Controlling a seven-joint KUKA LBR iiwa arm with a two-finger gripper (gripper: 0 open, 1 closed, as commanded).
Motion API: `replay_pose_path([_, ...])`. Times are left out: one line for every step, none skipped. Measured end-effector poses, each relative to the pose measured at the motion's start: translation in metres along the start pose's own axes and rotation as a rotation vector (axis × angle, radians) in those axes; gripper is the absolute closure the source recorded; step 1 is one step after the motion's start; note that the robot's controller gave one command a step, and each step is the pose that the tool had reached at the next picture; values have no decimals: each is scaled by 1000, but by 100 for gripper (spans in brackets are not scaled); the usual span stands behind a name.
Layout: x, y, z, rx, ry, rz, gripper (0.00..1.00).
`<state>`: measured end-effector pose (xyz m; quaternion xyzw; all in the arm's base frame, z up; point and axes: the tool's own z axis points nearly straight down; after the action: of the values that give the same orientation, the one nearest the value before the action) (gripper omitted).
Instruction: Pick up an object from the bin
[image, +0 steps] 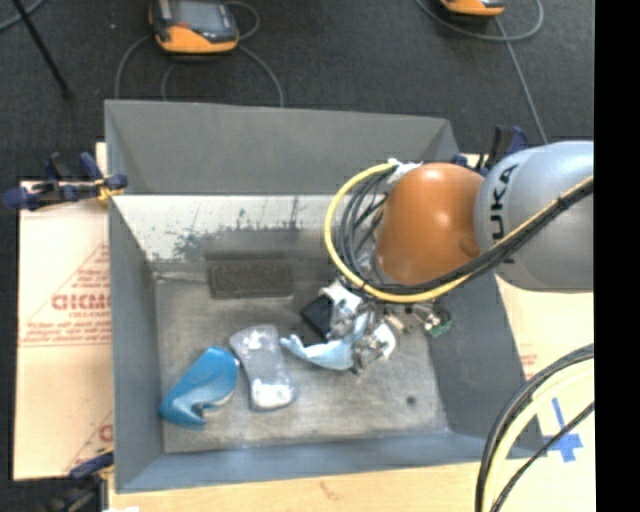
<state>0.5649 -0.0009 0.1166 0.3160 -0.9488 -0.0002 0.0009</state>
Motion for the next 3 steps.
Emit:
replay_pose_path([0, 0, -8, 1, -1, 1, 100])
replay_pose_path([0, 0, -14, 1, -2, 2, 100])
replay_pose_path([0, 0, -19, 1, -2, 4, 100])
